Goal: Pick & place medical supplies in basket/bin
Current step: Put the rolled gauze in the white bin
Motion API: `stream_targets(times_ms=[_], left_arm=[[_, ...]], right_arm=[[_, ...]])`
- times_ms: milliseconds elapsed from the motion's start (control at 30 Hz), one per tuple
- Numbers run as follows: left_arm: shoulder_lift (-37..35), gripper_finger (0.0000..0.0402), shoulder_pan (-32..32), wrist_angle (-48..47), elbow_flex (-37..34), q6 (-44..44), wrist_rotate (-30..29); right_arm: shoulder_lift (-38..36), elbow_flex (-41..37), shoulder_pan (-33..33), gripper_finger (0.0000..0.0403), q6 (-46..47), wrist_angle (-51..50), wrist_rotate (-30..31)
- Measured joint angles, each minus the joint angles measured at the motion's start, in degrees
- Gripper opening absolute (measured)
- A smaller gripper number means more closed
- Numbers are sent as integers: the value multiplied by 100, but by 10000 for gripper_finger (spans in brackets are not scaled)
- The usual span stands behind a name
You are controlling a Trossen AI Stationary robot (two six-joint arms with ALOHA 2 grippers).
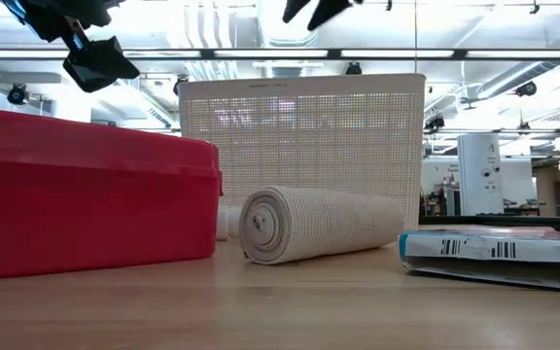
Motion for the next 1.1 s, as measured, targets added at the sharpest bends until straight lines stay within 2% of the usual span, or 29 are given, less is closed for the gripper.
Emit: stream_targets(times_ms=[133,267,433,567,633,767,867,967,1100], left_arm=[[0,281,1,5,-29,-2,-7],[0,281,2,17,-33,-34,-215],[1,281,9,65,-33,-47,-600],[0,281,9,71,-33,-46,-733],[0,281,9,71,-33,-46,-764],[0,281,9,71,-33,-15,-764],[1,281,7,71,-33,-8,-764],[0,281,7,71,-33,-4,-762],[3,281,7,69,-35,-4,-762]], right_arm=[[4,-67,888,368,786,-655,-199],[4,-405,1690,368,2482,-1242,-150],[7,-1297,2444,365,4602,-1346,-124],[7,-2242,2721,331,6205,-1239,-202],[7,-2722,2745,303,6673,-887,-262],[7,-3595,2687,247,6696,262,-262],[7,-4168,2454,213,6535,994,-565],[-10,-4489,2245,175,6317,1440,-706],[-22,-4659,1975,119,5956,1555,-716]])
